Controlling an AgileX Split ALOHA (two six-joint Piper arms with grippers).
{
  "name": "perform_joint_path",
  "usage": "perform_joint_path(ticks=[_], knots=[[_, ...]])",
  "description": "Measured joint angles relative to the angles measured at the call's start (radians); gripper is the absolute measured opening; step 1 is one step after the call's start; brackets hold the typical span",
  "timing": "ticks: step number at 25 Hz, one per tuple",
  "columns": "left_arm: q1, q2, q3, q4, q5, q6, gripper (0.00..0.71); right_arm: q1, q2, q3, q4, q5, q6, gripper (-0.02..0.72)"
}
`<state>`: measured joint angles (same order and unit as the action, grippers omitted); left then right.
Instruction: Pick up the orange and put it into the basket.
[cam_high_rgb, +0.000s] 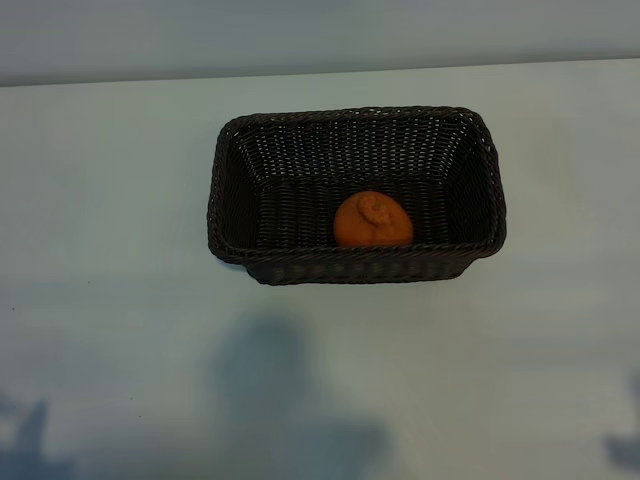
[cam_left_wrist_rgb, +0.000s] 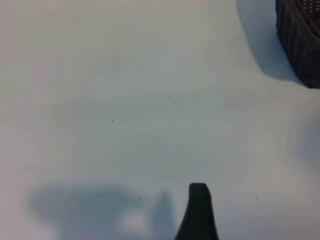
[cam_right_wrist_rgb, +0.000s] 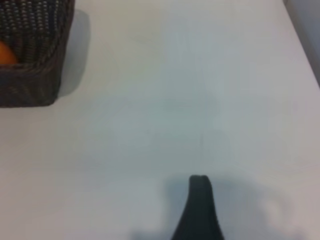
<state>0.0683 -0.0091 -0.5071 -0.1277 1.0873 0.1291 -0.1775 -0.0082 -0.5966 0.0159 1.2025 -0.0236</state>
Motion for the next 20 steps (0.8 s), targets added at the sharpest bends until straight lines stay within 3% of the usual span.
perform_joint_path(ticks=[20], knots=[[0.000,0.000,0.000,0.000,0.000,0.000,0.590,0.000,0.000,0.106,-0.003,-0.115,-0.002,0.549]])
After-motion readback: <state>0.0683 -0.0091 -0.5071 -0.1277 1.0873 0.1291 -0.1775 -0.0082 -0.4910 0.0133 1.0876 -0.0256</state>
